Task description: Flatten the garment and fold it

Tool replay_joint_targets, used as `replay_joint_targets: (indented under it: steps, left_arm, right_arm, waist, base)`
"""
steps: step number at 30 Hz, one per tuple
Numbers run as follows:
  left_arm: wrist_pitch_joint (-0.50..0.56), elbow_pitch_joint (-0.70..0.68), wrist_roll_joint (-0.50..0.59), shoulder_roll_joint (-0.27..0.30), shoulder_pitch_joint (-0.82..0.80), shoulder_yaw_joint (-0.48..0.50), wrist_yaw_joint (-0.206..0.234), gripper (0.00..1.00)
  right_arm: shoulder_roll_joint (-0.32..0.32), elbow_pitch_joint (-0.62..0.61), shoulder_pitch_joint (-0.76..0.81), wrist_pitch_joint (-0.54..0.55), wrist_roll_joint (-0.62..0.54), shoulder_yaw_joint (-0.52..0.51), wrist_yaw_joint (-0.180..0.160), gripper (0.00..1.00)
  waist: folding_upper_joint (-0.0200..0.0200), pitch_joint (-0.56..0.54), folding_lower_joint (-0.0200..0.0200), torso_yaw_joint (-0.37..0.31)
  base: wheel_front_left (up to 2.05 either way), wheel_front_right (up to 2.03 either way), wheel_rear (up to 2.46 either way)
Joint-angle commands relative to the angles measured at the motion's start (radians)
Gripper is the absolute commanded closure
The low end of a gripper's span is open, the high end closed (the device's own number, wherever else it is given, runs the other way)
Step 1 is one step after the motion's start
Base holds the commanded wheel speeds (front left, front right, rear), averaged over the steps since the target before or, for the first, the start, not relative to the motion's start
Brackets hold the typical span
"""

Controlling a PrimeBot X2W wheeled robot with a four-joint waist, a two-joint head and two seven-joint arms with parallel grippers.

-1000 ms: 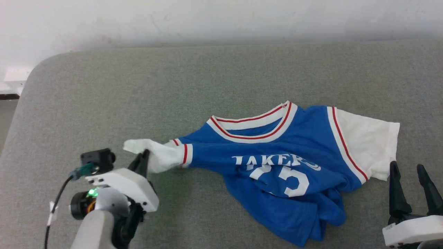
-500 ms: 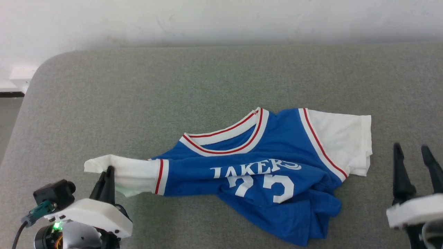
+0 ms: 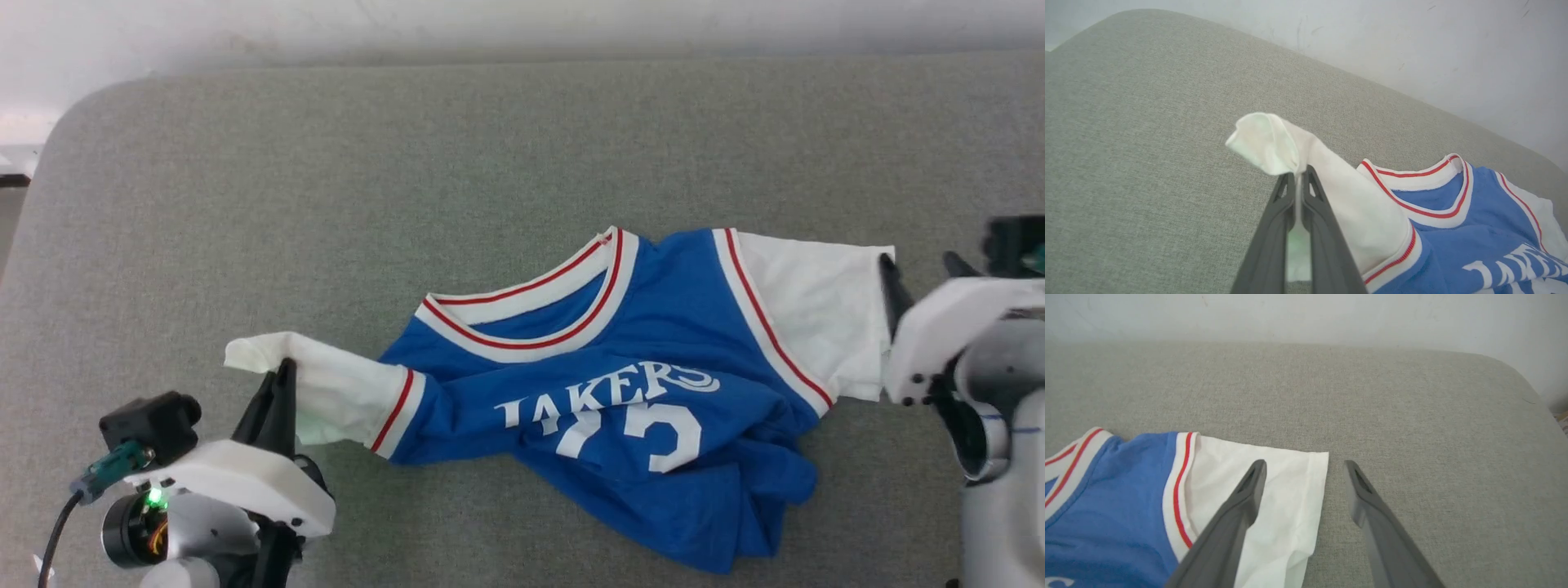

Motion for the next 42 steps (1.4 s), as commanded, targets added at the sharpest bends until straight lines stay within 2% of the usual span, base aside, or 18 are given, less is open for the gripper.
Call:
replay_joint_targets:
  steps: [1,7,12,21,22,24,25,33,42]
  left_arm:
    - [0.002,-0.004,0.003,0.004,-0.015,-0.003,-0.008,1.0]
    - [0.005,-0.009,0.007,0.007,-0.038,-0.02,-0.015,1.0]
    - [0.011,-0.014,0.007,0.007,-0.05,-0.034,-0.018,1.0]
    - [0.013,-0.024,0.005,0.008,-0.061,-0.046,-0.019,1.0]
    - [0.013,-0.024,0.005,0.008,-0.063,-0.046,-0.018,1.0]
    - [0.014,-0.024,0.003,0.007,-0.066,-0.047,-0.017,1.0]
    - [0.014,-0.023,0.002,0.007,-0.067,-0.048,-0.017,1.0]
    - [0.0,-0.021,-0.014,0.006,-0.067,-0.034,-0.015,1.0]
    - [-0.001,-0.017,0.019,0.047,-0.15,-0.061,-0.048,1.0]
  right_arm:
    - [-0.006,0.011,-0.018,0.007,-0.023,0.016,-0.001,0.0]
    - [-0.016,0.124,-0.076,0.062,-0.076,-0.011,-0.001,0.0]
    - [-0.02,0.2,-0.116,0.061,-0.11,-0.059,-0.001,0.0]
    - [-0.004,0.286,-0.16,0.07,-0.1,-0.131,-0.001,0.0]
    - [-0.002,0.295,-0.164,0.074,-0.095,-0.137,-0.001,0.24]
    - [0.002,0.304,-0.171,0.073,-0.088,-0.148,-0.001,0.94]
    - [0.004,0.306,-0.173,0.069,-0.087,-0.151,-0.001,1.0]
    - [0.01,0.277,-0.176,-0.004,-0.043,-0.137,-0.001,1.0]
    - [0.012,0.139,-0.189,-0.085,0.071,-0.039,-0.001,1.0]
  waist:
    - [0.0001,0.019,-0.0001,0.01]
    - [0.0001,0.053,-0.0001,0.034]
    - [0.0001,0.078,-0.0001,0.055]
    - [0.0001,0.114,-0.0001,0.075]
    - [0.0001,0.116,-0.0001,0.075]
    - [0.0001,0.117,-0.0001,0.076]
    - [0.0001,0.116,-0.0001,0.075]
    - [0.0001,0.055,-0.0001,0.056]
    - [0.0001,-0.066,-0.0001,0.021]
  base:
    - [0.0,0.0,0.0]
    - [0.0,0.0,0.0]
    - [0.0,0.0,0.0]
    - [0.0,0.0,0.0]
    - [0.0,0.0,0.0]
    - [0.0,0.0,0.0]
    - [0.0,0.0,0.0]
    - [0.0,0.0,0.0]
    - [0.0,0.0,0.0]
